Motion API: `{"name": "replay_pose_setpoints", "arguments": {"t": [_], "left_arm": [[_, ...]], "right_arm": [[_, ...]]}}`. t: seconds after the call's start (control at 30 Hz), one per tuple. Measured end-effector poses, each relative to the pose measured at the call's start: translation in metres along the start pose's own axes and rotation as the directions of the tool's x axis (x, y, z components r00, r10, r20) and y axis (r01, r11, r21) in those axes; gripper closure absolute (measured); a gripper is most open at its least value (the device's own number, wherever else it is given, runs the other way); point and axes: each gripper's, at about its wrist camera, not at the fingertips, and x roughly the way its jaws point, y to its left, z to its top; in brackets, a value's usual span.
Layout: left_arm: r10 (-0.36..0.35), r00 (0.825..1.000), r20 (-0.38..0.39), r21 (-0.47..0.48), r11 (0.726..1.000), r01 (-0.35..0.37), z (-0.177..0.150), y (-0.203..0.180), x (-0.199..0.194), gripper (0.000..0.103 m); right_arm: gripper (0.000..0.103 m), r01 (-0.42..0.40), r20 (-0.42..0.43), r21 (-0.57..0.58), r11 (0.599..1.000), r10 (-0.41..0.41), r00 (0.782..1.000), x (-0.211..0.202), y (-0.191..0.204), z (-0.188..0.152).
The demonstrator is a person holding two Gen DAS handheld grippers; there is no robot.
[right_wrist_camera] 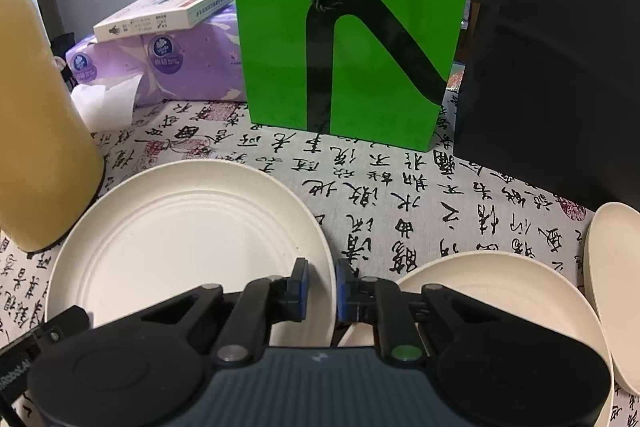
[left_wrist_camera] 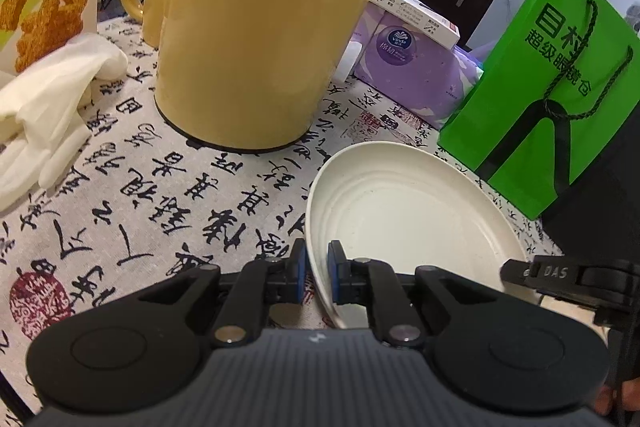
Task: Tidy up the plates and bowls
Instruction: 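Close both grippers together on the rim of the cream plate, then lift the cream plate off the table with both grippers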
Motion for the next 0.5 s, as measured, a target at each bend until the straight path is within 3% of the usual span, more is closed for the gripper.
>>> {"name": "replay_pose_setpoints", "arguments": {"t": [0.5], "left_arm": [[-0.002,1.000,0.029,0.021,1.000,0.001,0.001,-0.002,-0.010,0.092]], "right_arm": [[0.095,-0.013,0.055,0.002,1.000,0.013,0.998,-0.021,-0.001,-0.003]]}}
